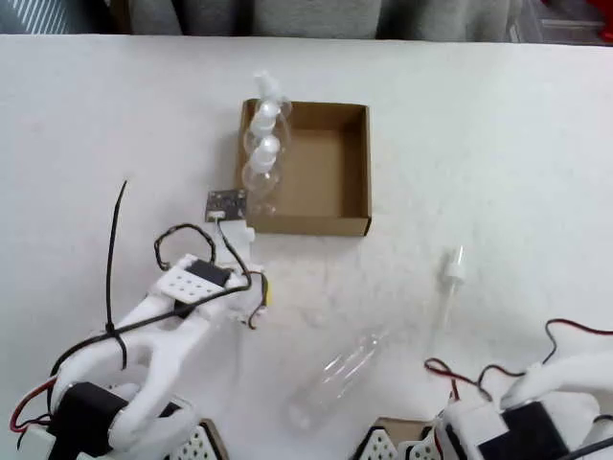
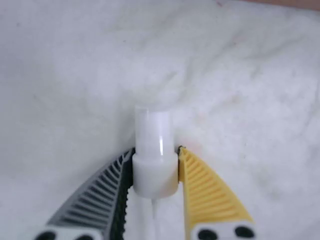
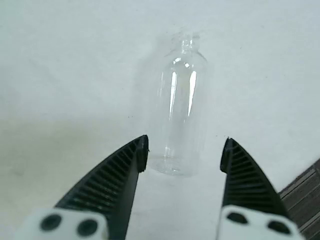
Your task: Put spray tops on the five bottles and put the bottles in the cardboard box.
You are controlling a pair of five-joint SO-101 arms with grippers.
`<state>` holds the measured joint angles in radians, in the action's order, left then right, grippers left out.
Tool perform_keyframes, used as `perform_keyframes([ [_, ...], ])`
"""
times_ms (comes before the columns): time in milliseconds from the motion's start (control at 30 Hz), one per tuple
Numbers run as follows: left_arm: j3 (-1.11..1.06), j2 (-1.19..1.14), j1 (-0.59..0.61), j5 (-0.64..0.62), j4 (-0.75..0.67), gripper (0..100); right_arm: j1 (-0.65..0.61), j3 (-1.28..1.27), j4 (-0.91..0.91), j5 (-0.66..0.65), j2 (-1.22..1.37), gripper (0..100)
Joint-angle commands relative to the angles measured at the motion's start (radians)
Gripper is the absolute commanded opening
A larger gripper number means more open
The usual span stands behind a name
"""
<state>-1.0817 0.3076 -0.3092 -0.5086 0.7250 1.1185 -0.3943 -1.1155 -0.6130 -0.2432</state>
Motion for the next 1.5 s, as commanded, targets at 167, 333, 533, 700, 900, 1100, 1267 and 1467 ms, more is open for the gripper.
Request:
perform_keyframes([
  [167,0.0,0.01,-0.001,0.068,-0.015,2,0.001,0.422,-0.15,0.02,0.406,26.5],
  [333,0.0,0.01,-0.002,0.068,-0.015,2,-0.012,0.588,-0.203,0.058,0.572,26.9],
  [533,0.0,0.01,-0.004,0.068,-0.015,2,-0.016,0.724,-0.202,0.121,0.722,26.0],
  [700,0.0,0.01,-0.007,0.068,-0.015,2,-0.048,0.802,-0.202,0.16,0.832,26.0],
  [900,0.0,0.01,-0.007,0.068,-0.015,2,-0.051,0.862,-0.206,0.163,0.928,25.9],
  [1100,0.0,0.01,-0.007,0.069,-0.015,2,-0.056,0.873,-0.203,0.163,0.954,24.6],
  [1267,0.0,0.01,-0.007,0.069,-0.015,2,-0.076,0.89,-0.205,0.153,0.941,9.6],
  [1467,0.002,0.01,-0.007,0.069,-0.015,2,-0.104,0.893,-0.223,0.161,0.881,2.0],
])
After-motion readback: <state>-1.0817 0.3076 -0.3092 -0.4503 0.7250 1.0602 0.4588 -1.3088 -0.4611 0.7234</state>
